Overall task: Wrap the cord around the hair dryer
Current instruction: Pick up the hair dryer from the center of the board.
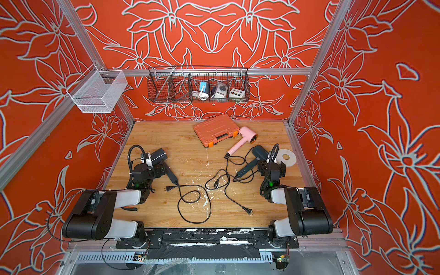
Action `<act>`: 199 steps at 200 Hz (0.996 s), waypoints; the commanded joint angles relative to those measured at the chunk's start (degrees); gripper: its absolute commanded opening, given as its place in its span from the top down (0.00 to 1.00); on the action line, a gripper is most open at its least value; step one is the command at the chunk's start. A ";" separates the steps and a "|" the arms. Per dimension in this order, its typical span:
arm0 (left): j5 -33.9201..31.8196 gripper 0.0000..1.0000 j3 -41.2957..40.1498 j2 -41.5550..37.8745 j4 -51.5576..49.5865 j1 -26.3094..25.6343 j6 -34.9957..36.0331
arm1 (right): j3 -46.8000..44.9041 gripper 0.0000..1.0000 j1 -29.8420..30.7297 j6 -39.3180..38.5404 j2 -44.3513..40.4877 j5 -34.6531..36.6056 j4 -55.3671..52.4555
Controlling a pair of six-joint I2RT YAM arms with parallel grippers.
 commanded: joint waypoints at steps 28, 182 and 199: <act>-0.48 0.02 1.17 0.36 -0.14 -0.26 0.31 | 0.91 0.02 -0.05 0.45 0.17 0.70 0.56; 9.65 0.02 25.85 -12.33 -45.63 -2.53 -2.94 | 15.77 0.02 0.74 3.86 -9.22 3.84 -32.86; 11.01 0.02 27.55 -13.07 -49.65 -2.97 -3.81 | 21.41 0.02 1.12 7.21 -9.43 3.88 -41.68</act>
